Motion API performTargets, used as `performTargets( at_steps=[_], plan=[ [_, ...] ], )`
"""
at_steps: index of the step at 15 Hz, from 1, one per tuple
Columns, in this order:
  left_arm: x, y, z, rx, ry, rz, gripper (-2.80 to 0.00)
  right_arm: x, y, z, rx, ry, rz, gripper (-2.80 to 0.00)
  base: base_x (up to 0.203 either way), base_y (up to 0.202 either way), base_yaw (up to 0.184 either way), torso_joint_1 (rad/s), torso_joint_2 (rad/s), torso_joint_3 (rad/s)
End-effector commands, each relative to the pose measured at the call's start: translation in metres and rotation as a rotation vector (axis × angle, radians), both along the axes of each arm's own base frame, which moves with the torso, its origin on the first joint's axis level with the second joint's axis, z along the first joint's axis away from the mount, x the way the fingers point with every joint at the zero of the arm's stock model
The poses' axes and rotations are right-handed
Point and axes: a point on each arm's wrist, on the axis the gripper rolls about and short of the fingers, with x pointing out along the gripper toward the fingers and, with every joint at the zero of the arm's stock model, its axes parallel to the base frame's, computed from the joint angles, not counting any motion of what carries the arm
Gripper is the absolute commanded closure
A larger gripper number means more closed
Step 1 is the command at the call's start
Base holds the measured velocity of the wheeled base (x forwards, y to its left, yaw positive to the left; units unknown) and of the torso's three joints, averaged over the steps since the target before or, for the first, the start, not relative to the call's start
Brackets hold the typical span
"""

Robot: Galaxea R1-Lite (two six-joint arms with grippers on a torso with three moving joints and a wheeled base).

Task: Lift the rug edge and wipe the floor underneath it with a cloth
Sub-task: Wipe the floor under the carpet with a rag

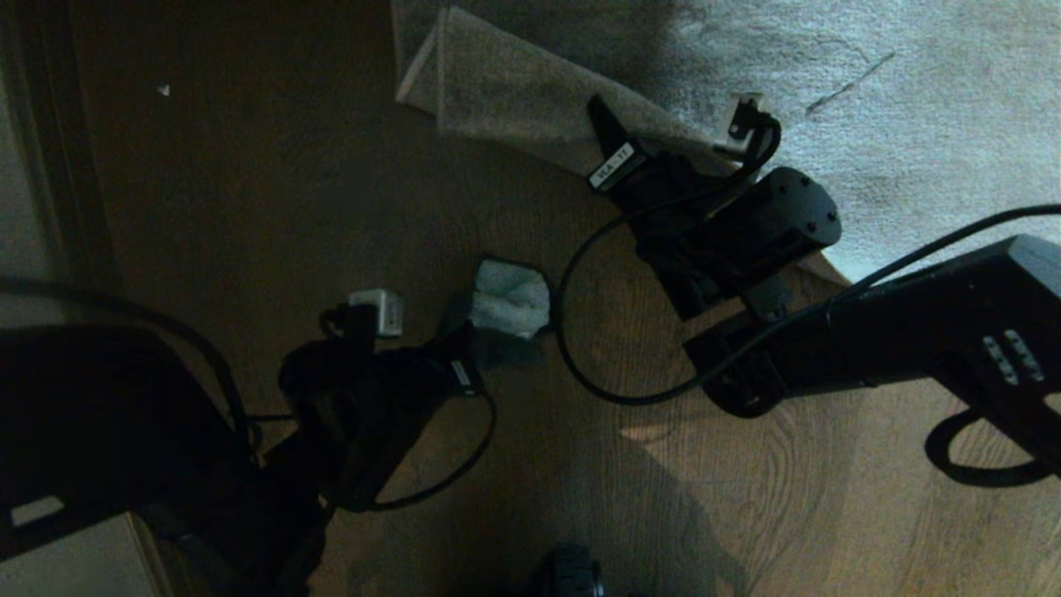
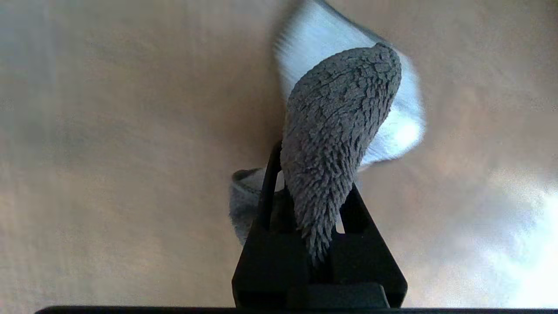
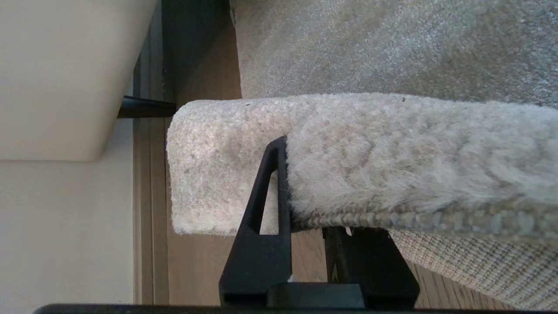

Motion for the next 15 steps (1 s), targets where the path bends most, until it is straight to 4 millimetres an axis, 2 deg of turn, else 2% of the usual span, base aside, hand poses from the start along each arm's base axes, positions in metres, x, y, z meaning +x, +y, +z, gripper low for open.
performTargets(
  at_steps=[1, 9, 15],
  plan=[
    [0.005, 0.011, 0.009, -0.034, -0.051, 0.039, 0.00, -0.003, -0.002, 0.003, 0.030, -0.036, 0.002, 0.00, 0.000, 0.000, 0.000, 0.000, 0.00, 0.000],
    [0.003, 0.027, 0.025, -0.053, -0.094, 0.075, 0.00, -0.006, -0.003, 0.007, 0.035, -0.043, 0.003, 0.00, 0.000, 0.000, 0.000, 0.000, 0.00, 0.000],
    [-0.014, 0.046, 0.035, -0.051, -0.103, 0.107, 0.00, -0.009, -0.005, 0.007, 0.027, -0.036, 0.002, 0.00, 0.000, 0.000, 0.000, 0.000, 0.00, 0.000]
  ],
)
